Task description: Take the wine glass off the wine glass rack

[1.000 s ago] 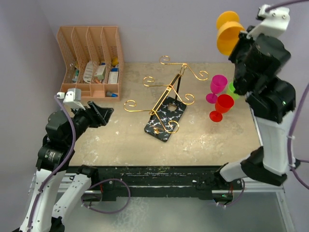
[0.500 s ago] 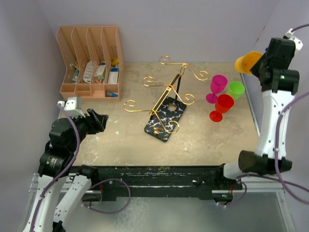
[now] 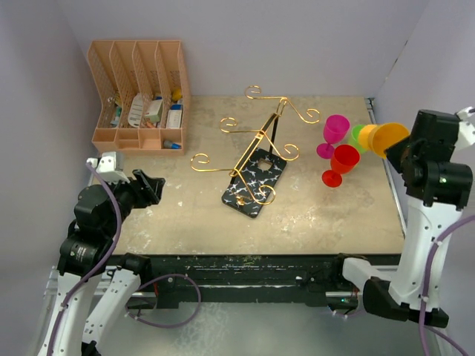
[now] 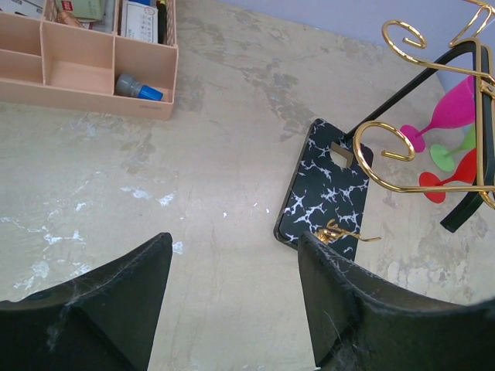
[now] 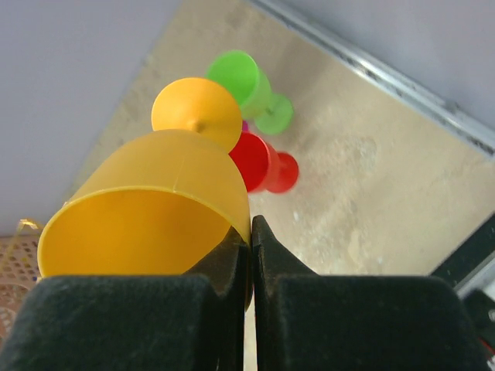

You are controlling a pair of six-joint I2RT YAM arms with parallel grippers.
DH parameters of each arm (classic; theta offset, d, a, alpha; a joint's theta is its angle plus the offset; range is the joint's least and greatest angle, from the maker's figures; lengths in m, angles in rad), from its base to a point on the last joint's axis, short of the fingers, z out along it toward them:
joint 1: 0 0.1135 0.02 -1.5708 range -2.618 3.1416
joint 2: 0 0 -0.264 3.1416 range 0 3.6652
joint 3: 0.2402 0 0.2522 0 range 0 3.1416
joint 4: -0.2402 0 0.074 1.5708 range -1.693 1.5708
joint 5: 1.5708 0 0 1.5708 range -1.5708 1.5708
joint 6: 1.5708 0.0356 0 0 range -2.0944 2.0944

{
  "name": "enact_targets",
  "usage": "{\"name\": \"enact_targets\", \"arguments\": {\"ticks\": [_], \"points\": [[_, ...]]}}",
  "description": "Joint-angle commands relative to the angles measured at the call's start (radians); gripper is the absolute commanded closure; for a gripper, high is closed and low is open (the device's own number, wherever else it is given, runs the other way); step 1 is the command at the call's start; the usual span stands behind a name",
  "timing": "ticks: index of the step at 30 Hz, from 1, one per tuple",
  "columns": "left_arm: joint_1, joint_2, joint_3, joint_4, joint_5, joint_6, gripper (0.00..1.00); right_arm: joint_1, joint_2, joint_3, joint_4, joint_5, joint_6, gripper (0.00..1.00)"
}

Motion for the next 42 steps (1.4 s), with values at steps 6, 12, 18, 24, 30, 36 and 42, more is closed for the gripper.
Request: {"name": "enact_targets", "arguments": {"ticks": [6,12,18,24,30,36,42], "points": [[0.001,0.009,-0.003,0.021,-0.012,0.023,0.3,-0.02,-0.034,-0.219,-0.068,0.104,0.231,1.0],[0.001,0.012,-0.003,0.019,-0.013,0.024,0.3,-0.14,-0.025,-0.251,-0.062,0.112,0.244,1.0],[0.001,0.019,-0.003,0.02,-0.016,0.022,0.29,-0.282,0.019,-0.319,0.014,0.065,0.163,1.0],[0.001,0.031,-0.002,0.015,-0.017,0.019,0.29,-0.343,0.058,-0.473,0.157,-0.135,0.129,1.0],[0.002,0.034,-0.003,0.013,-0.019,0.016,0.29,-0.342,0.08,-0.503,0.221,-0.167,0.074,1.0],[0.001,0.033,-0.003,0.012,-0.02,0.015,0.29,-0.342,0.112,-0.572,0.279,-0.176,0.068,1.0],[0.001,0.04,-0.003,0.011,-0.019,0.015,0.29,-0.342,0.14,-0.651,0.339,-0.172,0.061,1.0]]}}
